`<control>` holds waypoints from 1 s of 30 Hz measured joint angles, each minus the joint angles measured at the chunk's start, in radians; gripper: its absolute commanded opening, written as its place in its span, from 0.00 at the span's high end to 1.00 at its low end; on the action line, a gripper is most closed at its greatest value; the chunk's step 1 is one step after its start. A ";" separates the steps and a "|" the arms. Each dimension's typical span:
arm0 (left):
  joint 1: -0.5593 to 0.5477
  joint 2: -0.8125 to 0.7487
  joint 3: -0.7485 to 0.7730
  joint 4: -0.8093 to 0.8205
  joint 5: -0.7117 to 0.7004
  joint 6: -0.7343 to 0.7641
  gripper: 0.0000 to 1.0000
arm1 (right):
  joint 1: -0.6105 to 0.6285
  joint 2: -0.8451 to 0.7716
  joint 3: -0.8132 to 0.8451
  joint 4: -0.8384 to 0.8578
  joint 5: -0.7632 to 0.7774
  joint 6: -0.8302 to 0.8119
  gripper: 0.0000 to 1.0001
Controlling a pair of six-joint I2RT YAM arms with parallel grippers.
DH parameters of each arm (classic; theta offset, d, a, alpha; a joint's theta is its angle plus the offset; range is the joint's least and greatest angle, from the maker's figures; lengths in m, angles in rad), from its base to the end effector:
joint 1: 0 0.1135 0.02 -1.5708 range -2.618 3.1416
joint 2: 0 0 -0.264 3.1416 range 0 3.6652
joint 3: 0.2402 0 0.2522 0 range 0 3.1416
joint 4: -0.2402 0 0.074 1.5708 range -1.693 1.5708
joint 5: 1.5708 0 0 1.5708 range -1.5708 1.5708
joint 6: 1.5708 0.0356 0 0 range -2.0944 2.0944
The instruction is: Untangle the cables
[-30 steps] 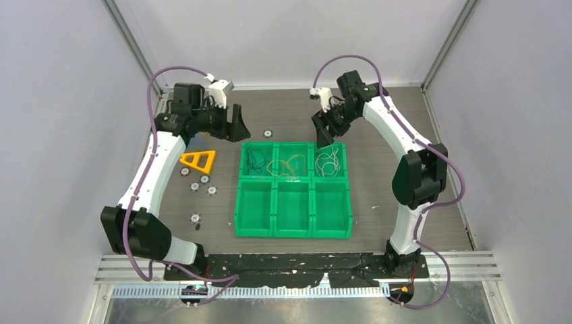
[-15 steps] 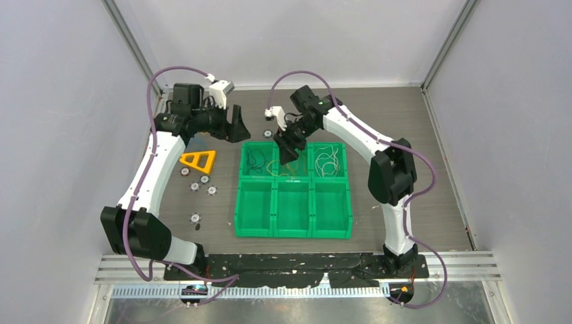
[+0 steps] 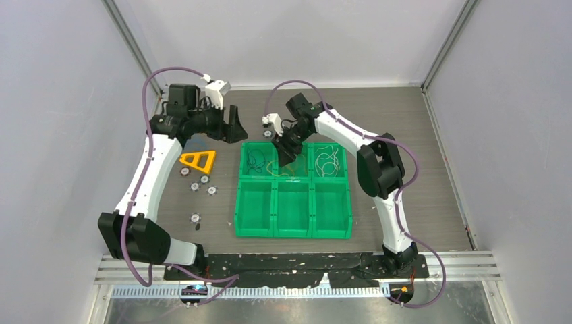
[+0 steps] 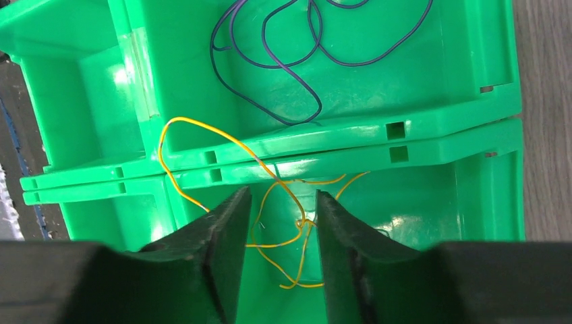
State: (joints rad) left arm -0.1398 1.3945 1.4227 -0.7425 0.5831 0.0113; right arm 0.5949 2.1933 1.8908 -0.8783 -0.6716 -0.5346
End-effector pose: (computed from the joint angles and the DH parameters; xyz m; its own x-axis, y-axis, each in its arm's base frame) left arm 0.2896 -0.0606 0.3723 -0.6427 0.1000 -0.7596 0.5356 0.7676 -0.3521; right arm 0.3722 0.2786 0.2181 -0.3358 -0.7088 -0.6204 -0.9364 0.1797 0.3015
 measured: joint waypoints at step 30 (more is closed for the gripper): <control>0.066 -0.027 -0.069 -0.013 -0.087 -0.010 0.23 | -0.008 0.042 0.143 -0.236 0.436 0.026 0.95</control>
State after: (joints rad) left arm -0.0742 1.3678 1.3533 -0.7559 0.4961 0.0013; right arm 0.5869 2.2349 2.0335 -1.1145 -0.2356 -0.5083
